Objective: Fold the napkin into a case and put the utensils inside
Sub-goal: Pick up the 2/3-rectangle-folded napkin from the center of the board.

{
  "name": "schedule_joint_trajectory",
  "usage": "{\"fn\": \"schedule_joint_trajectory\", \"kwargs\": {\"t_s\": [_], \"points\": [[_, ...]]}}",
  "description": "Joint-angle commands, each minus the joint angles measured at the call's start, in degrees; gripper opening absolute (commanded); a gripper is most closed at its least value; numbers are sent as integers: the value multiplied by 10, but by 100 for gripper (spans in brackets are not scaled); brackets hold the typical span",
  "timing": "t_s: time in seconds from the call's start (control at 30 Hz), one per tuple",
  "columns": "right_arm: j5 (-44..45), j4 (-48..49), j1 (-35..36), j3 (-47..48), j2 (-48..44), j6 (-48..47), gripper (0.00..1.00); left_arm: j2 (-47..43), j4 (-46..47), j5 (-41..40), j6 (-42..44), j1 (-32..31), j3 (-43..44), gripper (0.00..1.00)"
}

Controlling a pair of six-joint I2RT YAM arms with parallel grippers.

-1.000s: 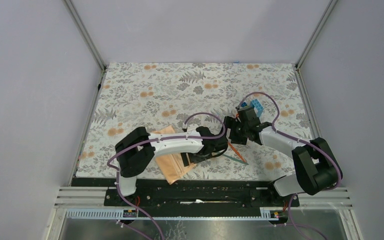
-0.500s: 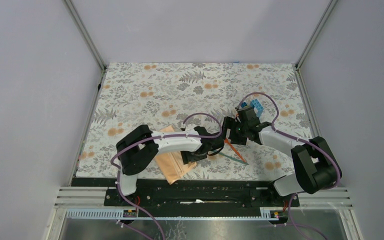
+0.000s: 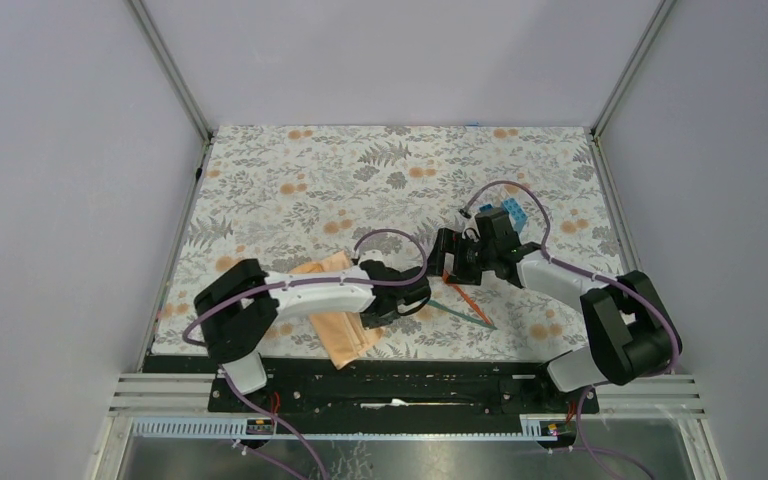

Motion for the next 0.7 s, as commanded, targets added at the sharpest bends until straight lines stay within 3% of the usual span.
{"fn": "schedule_joint_trajectory", "kwargs": {"t_s": [0.0,0.2,0.4,0.67], "points": [[-122,77,-2,28,32,11,100,-74,46,-4,30,3,-37,0],[-136,113,38,65,70,62,100,-138,80,-9,53,3,-78,0],[-138,259,106,74,163,188,100,-197,92,-21,79,3,-107,0],[-117,417,167,92,271,275,100,-264,94,-19,85,3,-154,0]]}}
